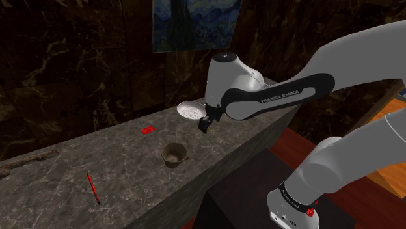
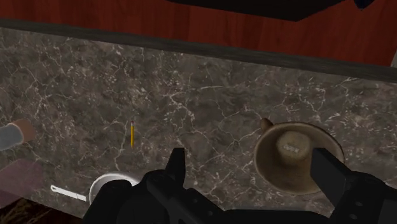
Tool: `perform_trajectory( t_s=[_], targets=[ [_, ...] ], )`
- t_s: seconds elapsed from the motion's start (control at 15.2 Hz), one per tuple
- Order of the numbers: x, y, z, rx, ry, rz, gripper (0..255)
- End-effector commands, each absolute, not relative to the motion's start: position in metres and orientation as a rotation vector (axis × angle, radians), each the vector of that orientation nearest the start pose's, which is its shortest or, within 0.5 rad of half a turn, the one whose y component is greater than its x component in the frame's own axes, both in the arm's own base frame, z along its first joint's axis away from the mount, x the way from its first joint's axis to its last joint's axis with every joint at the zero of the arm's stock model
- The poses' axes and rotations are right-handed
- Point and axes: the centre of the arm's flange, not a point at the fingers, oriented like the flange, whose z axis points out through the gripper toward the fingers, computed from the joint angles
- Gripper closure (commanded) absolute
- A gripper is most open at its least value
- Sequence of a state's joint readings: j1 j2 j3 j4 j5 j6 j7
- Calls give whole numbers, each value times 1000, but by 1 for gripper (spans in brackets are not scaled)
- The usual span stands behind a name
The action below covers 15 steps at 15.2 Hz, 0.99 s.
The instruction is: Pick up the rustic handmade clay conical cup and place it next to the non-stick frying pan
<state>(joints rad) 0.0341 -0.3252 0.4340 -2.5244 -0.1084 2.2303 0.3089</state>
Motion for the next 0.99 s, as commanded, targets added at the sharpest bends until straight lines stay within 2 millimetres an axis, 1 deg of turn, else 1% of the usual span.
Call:
perform_trajectory(
  t_s=[0.0, 0.92],
  targets=[
    [392, 208, 362, -3331, -348, -144, 0],
    [447, 320, 220, -3383, -392, -198, 0]
  ],
)
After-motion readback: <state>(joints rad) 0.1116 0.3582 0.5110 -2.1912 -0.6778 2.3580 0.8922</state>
